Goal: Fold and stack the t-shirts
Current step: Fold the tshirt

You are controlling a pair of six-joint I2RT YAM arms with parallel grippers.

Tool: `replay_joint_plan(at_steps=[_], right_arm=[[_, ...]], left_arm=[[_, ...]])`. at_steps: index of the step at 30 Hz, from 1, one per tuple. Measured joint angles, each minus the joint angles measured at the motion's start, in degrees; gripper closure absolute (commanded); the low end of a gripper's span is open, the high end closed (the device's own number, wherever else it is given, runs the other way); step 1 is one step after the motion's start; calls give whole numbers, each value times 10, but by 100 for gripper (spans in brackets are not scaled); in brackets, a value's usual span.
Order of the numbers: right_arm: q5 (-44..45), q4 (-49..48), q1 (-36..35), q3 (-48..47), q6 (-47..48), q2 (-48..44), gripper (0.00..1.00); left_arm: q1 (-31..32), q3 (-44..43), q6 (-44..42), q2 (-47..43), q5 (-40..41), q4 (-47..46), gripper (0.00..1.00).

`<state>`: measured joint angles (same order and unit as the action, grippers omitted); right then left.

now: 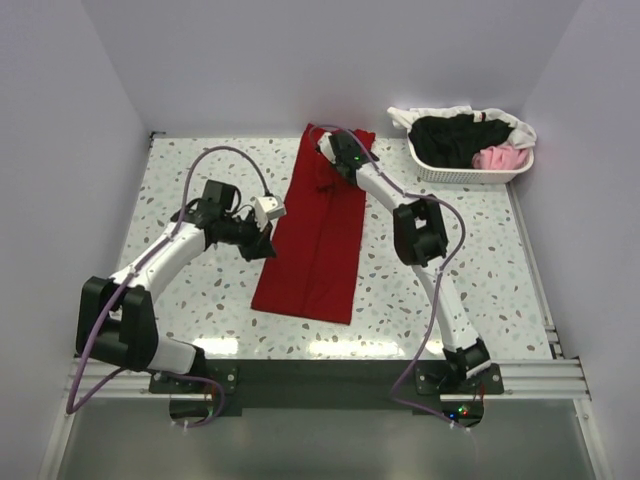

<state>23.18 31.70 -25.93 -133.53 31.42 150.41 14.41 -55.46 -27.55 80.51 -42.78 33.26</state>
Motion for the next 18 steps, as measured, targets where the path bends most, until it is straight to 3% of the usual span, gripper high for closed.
replay_joint_plan(at_steps=[4,9,14,18], right_arm=[[21,-109,-3,-4,56,23,61],[5,-150,-4,12,70,12,43],[-32,-101,-4,71,51,-67,27],[-76,-14,-6,75,16,-157,26]], left_arm=[[13,7,-7,24,20,-20,100],[72,40,-7,35,72,-53,100],[133,56,-5,75,116,-67,100],[155,56,2,125,139,-72,100]])
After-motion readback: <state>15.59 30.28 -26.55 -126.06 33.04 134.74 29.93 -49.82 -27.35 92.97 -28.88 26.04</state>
